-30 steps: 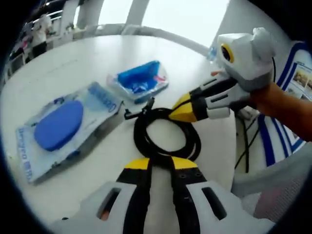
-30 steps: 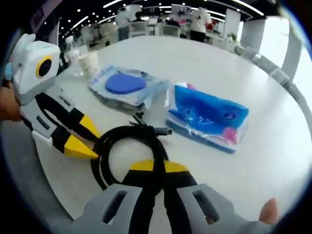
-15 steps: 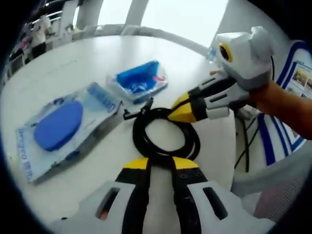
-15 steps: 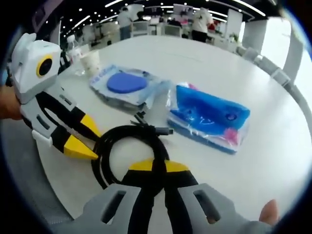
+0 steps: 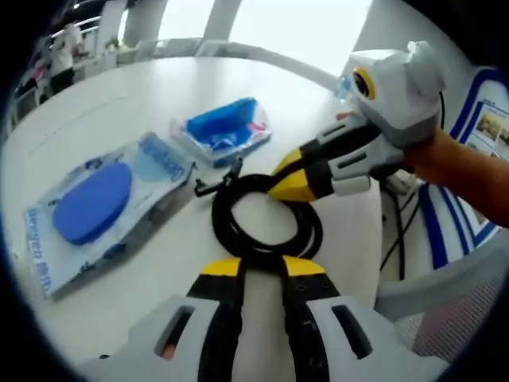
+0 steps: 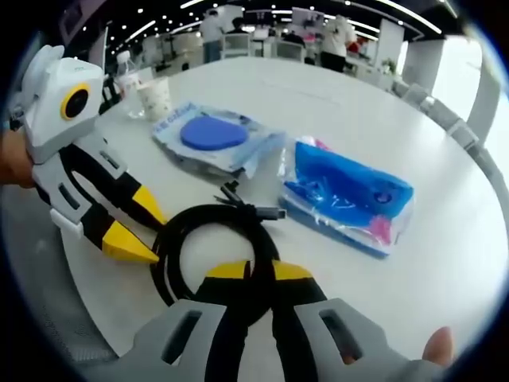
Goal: Arrange the tabletop items into an orderly group along one side of the table until the central work area is clear of visible clutter.
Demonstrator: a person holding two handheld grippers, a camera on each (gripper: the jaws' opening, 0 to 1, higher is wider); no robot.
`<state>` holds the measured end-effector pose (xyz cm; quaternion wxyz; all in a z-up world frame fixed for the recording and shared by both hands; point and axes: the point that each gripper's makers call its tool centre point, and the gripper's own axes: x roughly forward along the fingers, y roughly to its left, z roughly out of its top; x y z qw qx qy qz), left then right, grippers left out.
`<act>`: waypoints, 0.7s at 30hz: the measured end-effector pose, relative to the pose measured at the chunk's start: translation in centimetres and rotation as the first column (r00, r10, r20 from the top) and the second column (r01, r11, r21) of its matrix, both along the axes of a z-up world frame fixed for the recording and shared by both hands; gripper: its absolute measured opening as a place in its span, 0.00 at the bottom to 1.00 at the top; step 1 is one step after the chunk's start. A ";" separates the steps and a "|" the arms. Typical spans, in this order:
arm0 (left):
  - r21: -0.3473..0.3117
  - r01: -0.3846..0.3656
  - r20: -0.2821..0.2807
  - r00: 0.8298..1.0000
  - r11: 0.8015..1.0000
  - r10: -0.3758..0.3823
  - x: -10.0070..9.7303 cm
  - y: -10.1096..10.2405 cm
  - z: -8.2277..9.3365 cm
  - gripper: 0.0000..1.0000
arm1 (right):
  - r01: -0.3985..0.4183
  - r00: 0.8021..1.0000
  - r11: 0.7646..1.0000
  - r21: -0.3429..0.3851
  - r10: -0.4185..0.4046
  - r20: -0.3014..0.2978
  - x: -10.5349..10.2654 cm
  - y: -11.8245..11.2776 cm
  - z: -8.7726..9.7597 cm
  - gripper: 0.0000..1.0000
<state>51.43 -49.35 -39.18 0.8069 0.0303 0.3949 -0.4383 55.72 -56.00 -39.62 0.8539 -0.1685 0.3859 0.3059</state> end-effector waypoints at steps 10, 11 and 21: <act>-0.008 0.001 0.000 1.000 1.000 -0.001 -0.1 0.0 -0.1 0.16 | -0.019 1.000 1.000 0.009 0.019 0.007 0.0 0.2 0.0 0.12; -0.005 0.001 0.006 1.000 1.000 -0.001 -0.1 0.1 0.0 0.17 | -0.019 1.000 1.000 0.011 0.019 0.008 -0.1 0.2 0.0 0.12; 0.006 0.007 0.030 1.000 1.000 -0.007 0.0 0.9 0.1 0.29 | 0.026 0.999 0.999 0.045 -0.027 0.026 0.3 -0.3 0.7 0.20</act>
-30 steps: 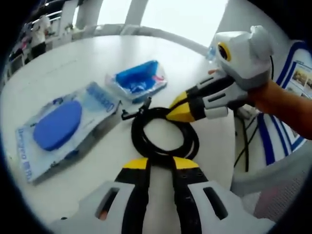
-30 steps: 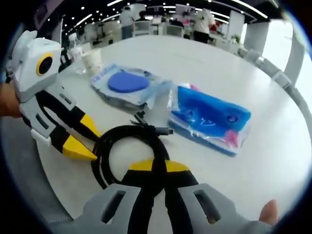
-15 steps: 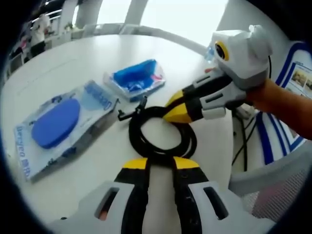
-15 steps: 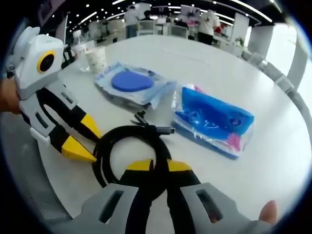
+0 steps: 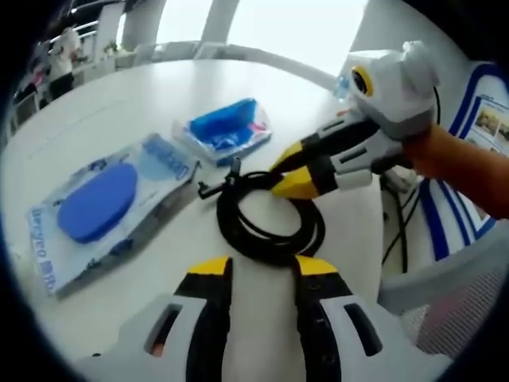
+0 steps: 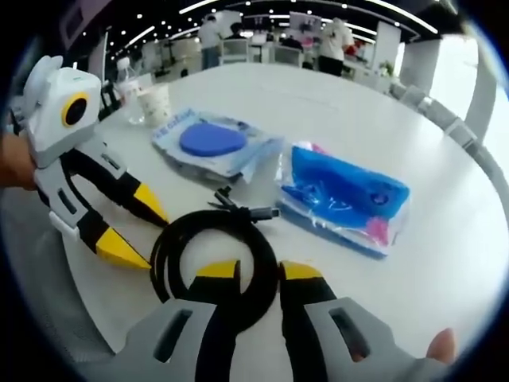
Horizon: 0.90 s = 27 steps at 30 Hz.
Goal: Arrange the tabletop items into an orderly group along one side of the table until the central work area is clear of visible clutter.
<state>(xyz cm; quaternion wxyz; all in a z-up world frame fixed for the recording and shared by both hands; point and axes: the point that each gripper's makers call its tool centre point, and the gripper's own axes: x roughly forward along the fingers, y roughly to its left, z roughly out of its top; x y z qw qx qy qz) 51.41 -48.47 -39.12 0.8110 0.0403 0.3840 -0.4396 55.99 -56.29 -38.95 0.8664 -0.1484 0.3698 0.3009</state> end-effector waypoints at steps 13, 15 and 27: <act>-0.043 0.016 0.084 0.996 0.999 -0.013 0.1 1.2 1.7 0.43 | 0.044 0.998 0.998 0.054 -0.047 0.052 -0.4 0.3 1.9 0.37; -0.048 0.028 0.102 0.995 0.998 -0.023 0.0 1.4 2.0 0.44 | 0.050 0.997 0.997 0.060 -0.054 0.057 -0.5 0.3 2.1 0.39; -0.061 0.007 0.139 0.990 0.998 0.002 -0.4 3.6 3.8 0.67 | 0.070 0.990 0.993 0.094 -0.081 0.117 -1.7 0.7 4.3 0.54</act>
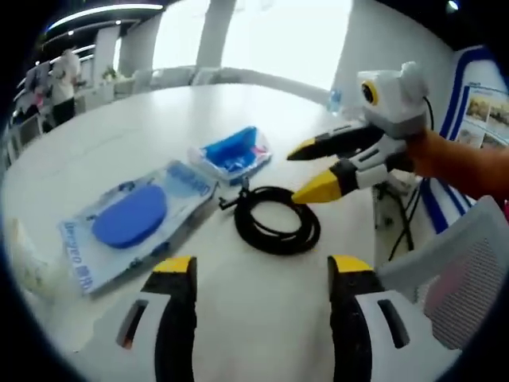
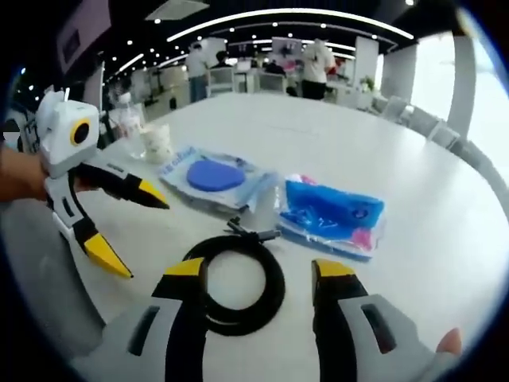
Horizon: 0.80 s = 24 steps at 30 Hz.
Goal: Arrange the tabletop items into an orderly group along one side of the table until the central work area is clear of visible clutter.
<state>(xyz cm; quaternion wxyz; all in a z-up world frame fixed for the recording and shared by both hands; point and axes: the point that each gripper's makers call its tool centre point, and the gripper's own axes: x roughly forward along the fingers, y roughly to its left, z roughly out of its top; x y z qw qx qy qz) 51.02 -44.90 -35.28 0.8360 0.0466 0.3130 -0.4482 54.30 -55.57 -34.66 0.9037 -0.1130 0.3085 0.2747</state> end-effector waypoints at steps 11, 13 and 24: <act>-0.015 -0.018 0.019 1.000 1.000 0.018 -0.5 2.0 1.6 0.76 | 0.017 0.999 1.000 -0.001 -0.017 0.031 -1.3 0.2 1.4 0.58; -0.018 -0.019 0.023 1.000 1.000 0.019 -0.7 2.3 1.9 0.76 | 0.021 0.999 1.000 0.000 -0.021 0.038 -1.4 0.2 1.8 0.59; -0.077 -0.078 0.083 0.993 0.994 0.084 -1.6 6.2 6.0 0.80 | 0.027 0.996 1.000 -0.013 -0.026 0.081 -2.7 1.8 4.3 0.64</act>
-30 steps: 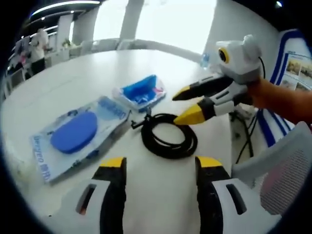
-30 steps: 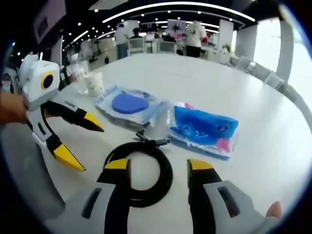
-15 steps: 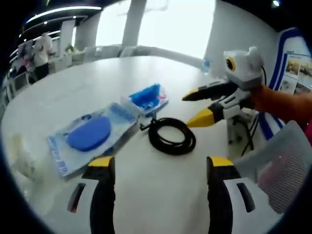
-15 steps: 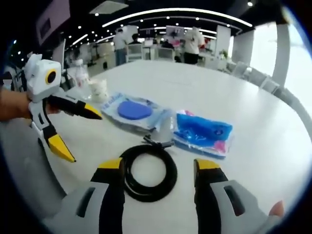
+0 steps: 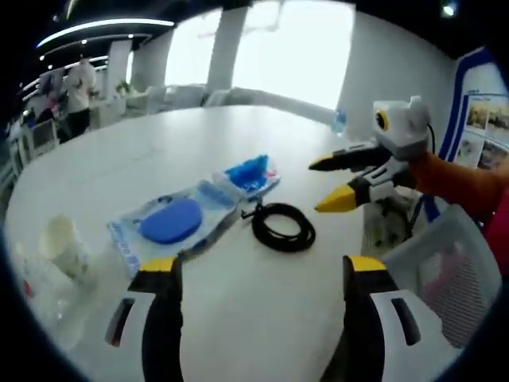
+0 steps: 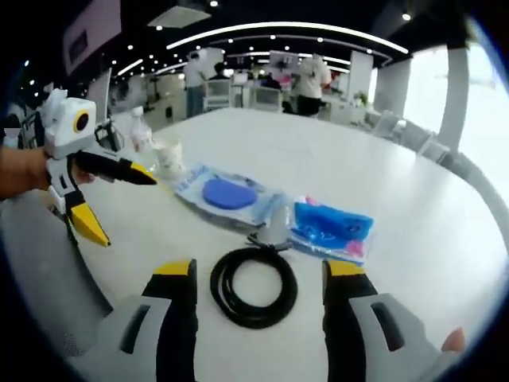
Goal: Arrange the tabletop items into an orderly group along one side of the table until the central work area is clear of visible clutter.
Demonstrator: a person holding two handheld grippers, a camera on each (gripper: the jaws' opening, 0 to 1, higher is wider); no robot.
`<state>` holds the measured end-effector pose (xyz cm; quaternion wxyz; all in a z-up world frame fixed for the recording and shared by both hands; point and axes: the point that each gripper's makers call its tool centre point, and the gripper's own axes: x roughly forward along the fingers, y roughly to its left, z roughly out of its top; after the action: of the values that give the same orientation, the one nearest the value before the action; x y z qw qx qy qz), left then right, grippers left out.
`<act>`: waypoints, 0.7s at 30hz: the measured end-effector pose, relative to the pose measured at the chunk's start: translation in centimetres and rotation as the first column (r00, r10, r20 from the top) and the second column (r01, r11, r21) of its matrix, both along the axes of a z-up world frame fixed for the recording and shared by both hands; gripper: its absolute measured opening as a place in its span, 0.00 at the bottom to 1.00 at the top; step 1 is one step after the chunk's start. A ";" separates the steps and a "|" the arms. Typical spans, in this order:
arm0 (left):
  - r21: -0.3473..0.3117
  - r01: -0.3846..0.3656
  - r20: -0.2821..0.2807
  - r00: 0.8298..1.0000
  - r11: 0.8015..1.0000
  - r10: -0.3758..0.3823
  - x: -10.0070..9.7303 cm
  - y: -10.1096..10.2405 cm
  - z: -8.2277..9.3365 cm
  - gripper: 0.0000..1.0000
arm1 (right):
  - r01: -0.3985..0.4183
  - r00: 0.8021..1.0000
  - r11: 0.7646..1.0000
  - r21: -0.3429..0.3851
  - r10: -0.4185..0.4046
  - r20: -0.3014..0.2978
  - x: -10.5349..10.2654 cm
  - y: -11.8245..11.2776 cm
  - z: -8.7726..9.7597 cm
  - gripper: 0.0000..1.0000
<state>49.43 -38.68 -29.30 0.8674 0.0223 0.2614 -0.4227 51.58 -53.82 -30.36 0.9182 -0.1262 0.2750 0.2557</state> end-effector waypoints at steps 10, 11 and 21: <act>-0.045 -0.071 0.038 0.997 0.996 0.073 -1.5 4.6 3.0 0.82 | 0.007 0.999 1.000 0.017 -0.008 0.036 -1.1 1.4 2.0 0.69; -0.042 -0.080 0.051 0.995 0.996 0.082 -1.8 5.3 3.4 0.82 | 0.007 0.999 1.000 0.021 -0.008 0.041 -1.2 1.6 2.3 0.70; -0.039 -0.167 0.076 0.983 0.985 0.169 -4.2 10.2 4.5 0.90 | 0.025 0.993 0.998 0.050 -0.030 0.116 -2.4 2.5 5.5 0.82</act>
<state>45.26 -28.50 -24.79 0.9100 0.0028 0.2209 -0.3510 49.19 -51.33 -24.85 0.9389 -0.1150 0.2164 0.2417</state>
